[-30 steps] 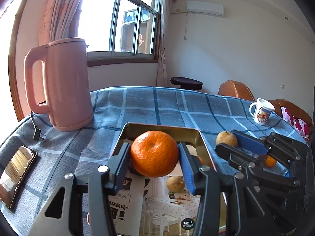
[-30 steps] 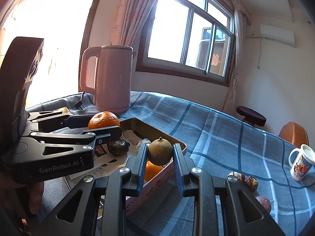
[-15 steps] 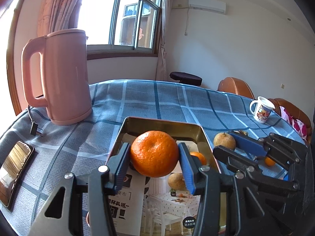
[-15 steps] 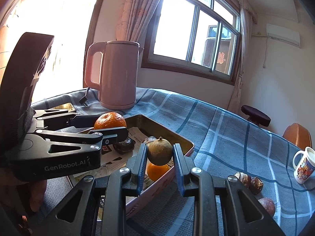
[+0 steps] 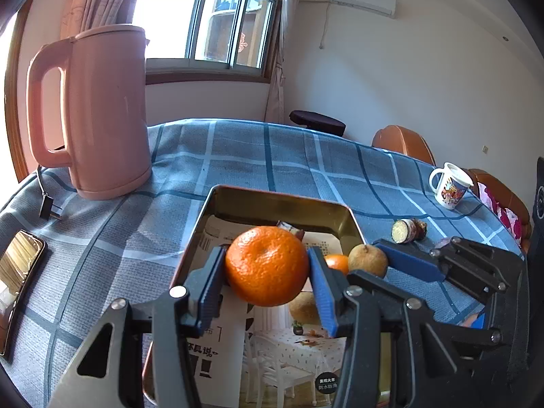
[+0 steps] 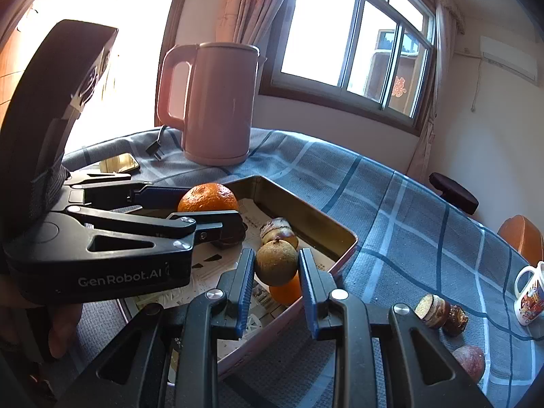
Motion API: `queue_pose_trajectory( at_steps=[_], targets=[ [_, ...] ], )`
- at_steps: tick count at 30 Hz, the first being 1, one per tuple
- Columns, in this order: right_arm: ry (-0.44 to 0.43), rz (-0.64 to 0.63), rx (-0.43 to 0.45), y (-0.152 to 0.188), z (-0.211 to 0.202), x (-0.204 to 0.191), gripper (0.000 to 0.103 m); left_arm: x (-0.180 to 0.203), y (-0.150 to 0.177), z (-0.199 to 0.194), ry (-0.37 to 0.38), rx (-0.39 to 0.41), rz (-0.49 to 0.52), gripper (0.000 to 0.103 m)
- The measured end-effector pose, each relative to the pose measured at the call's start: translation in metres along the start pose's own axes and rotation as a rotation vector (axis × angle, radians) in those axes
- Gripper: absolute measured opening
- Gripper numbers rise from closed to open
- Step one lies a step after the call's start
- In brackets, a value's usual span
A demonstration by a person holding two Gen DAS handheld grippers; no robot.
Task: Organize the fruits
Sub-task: 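Open both grippers to drop the orange and pear into the tin box, then move both grippers back toward the remaining fruits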
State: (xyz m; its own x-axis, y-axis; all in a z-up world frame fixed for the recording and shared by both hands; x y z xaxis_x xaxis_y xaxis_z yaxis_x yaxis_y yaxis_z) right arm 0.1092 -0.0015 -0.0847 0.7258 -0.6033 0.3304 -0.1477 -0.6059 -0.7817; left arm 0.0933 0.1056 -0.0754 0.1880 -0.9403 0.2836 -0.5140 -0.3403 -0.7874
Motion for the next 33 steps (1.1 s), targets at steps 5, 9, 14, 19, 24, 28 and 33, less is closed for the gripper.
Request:
queue_pose_trajectory(
  at_steps=[5,9,14,19,24,28,33],
  targets=[
    [-0.016,-0.013,-0.042,0.001,0.008,-0.003,0.028,-0.003,0.0,0.003,0.016,-0.021,-0.016,0.051],
    [-0.025,-0.028,-0.079,0.001,0.016,-0.007,0.028,-0.003,0.0,0.005,0.018,-0.03,-0.018,0.051],
    [-0.029,-0.042,-0.108,0.001,0.021,-0.01,0.029,-0.003,-0.001,0.009,0.014,-0.047,-0.015,0.051],
    [-0.025,-0.029,-0.095,0.001,0.018,-0.008,0.045,-0.002,0.0,0.009,-0.008,-0.045,-0.007,0.051],
    [-0.002,-0.005,-0.058,0.001,0.01,-0.003,0.062,0.003,0.001,0.004,-0.03,-0.011,0.024,0.069],
    [0.058,0.022,-0.015,0.008,-0.007,0.009,0.062,0.004,0.001,-0.009,-0.046,0.06,0.027,0.078],
    [0.173,0.086,0.021,0.032,-0.052,0.046,0.062,0.016,0.002,-0.019,-0.025,0.108,0.031,0.088]
  ],
)
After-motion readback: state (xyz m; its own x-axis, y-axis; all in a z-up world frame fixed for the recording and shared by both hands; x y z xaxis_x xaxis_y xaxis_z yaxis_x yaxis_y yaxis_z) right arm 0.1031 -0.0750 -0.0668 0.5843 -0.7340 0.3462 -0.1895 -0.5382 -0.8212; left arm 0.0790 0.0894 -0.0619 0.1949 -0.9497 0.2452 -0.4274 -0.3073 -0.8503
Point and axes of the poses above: each gripper's, at about its wrist camera, not at the fingertips, and z roughly the way its jaws point, x to its right, y to its underside, the point moved 1 cm from there along z, roughly the way its jaws point, and after that the axes turned 8 degrees about -z, right-handed, at the moved point
